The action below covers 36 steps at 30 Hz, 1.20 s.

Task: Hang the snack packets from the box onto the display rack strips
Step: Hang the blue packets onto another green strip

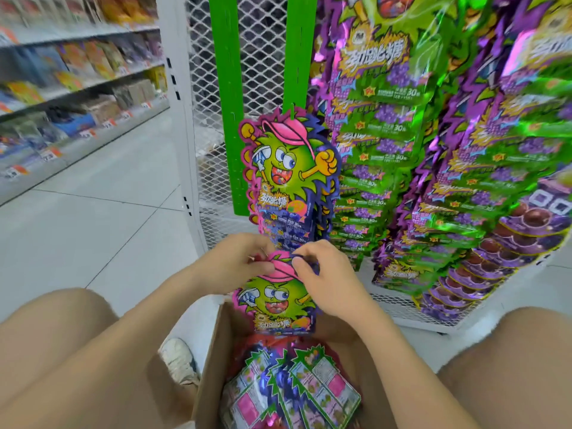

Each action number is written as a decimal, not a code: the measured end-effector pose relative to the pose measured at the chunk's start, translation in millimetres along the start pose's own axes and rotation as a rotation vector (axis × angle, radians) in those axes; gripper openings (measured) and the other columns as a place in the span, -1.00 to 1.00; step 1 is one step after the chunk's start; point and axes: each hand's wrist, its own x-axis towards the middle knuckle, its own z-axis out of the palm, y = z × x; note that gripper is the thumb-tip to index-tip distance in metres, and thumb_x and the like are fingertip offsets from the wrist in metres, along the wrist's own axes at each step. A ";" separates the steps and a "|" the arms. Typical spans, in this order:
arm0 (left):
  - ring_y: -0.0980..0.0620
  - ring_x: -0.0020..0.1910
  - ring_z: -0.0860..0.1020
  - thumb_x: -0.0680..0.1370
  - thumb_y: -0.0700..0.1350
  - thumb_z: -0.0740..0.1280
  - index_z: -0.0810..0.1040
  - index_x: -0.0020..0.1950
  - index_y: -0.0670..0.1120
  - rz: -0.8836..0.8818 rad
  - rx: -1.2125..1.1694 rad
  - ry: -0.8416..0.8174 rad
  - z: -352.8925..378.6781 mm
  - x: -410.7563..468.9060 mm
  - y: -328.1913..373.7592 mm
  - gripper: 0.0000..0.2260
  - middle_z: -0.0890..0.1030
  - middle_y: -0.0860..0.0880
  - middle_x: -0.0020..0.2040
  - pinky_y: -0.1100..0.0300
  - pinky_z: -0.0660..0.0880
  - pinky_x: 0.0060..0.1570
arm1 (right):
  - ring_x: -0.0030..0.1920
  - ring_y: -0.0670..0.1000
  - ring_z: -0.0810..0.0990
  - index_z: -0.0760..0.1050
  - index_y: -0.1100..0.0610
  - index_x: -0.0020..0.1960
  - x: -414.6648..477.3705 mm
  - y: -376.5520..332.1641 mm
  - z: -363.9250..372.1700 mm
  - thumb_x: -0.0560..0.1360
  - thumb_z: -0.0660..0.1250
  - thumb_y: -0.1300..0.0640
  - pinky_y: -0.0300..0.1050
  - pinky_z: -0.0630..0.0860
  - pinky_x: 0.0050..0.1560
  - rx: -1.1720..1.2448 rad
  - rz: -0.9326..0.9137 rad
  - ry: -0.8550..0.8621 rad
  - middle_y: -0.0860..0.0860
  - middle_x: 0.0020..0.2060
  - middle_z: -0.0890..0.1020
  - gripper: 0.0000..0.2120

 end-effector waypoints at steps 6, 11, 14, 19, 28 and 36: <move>0.08 0.15 0.66 0.52 -0.04 0.46 0.64 0.20 -0.01 0.084 -0.171 0.304 -66.9 27.0 70.4 -0.74 0.70 0.06 0.12 0.01 0.61 0.21 | -0.08 -0.01 0.63 0.64 0.08 0.14 27.0 -57.0 -62.5 0.68 0.30 0.16 -0.11 0.40 -0.03 -0.018 -0.123 0.359 -0.05 -0.08 0.71 -0.86; 0.08 0.39 0.48 0.49 -0.12 0.24 0.39 0.54 -0.05 0.107 -0.143 0.602 -118.3 75.2 135.8 -0.42 0.51 0.03 0.43 0.11 0.42 0.37 | -0.01 0.04 0.71 0.64 0.04 0.19 60.8 -97.6 -118.9 0.61 0.40 0.18 0.07 0.60 0.12 -0.050 -0.277 0.608 -0.02 -0.05 0.75 -0.82; 0.03 0.27 0.53 0.56 -0.16 0.22 0.42 0.50 -0.09 0.014 -0.242 0.645 -133.8 102.6 151.3 -0.53 0.56 0.02 0.27 0.07 0.46 0.29 | 0.03 0.11 0.70 0.62 0.03 0.20 82.2 -109.0 -139.2 0.61 0.40 0.12 0.12 0.58 0.11 -0.130 -0.300 0.685 0.02 -0.07 0.74 -0.83; -0.02 -0.20 0.43 0.63 -0.06 0.18 0.48 -0.15 -0.04 -0.074 -0.220 0.691 -147.2 112.3 151.7 -0.81 0.51 0.00 -0.22 0.08 0.30 -0.21 | 0.01 0.15 0.69 0.61 0.01 0.17 109.4 -126.4 -152.3 0.61 0.39 0.11 0.16 0.57 0.13 -0.209 -0.323 0.759 0.01 -0.06 0.75 -0.85; 0.03 -0.23 0.63 0.62 0.24 0.31 0.67 -0.15 -0.06 -0.106 -0.250 0.524 -159.5 89.0 140.4 -0.59 0.71 -0.12 -0.17 0.12 0.56 -0.02 | -0.10 0.11 0.67 0.69 -0.01 0.02 132.7 -147.1 -153.4 0.54 0.40 0.00 0.05 0.59 0.06 -0.144 -0.245 0.731 -0.04 -0.15 0.72 -0.87; 0.28 -0.16 0.53 0.70 0.16 0.29 0.70 0.03 -0.01 -0.013 -0.231 0.491 -149.7 77.6 130.3 -0.69 0.63 0.16 -0.15 0.25 0.39 0.07 | -0.04 0.13 0.66 0.68 0.01 0.03 121.5 -133.4 -138.3 0.58 0.39 0.01 0.07 0.56 0.13 -0.226 -0.249 0.661 -0.03 -0.12 0.73 -0.88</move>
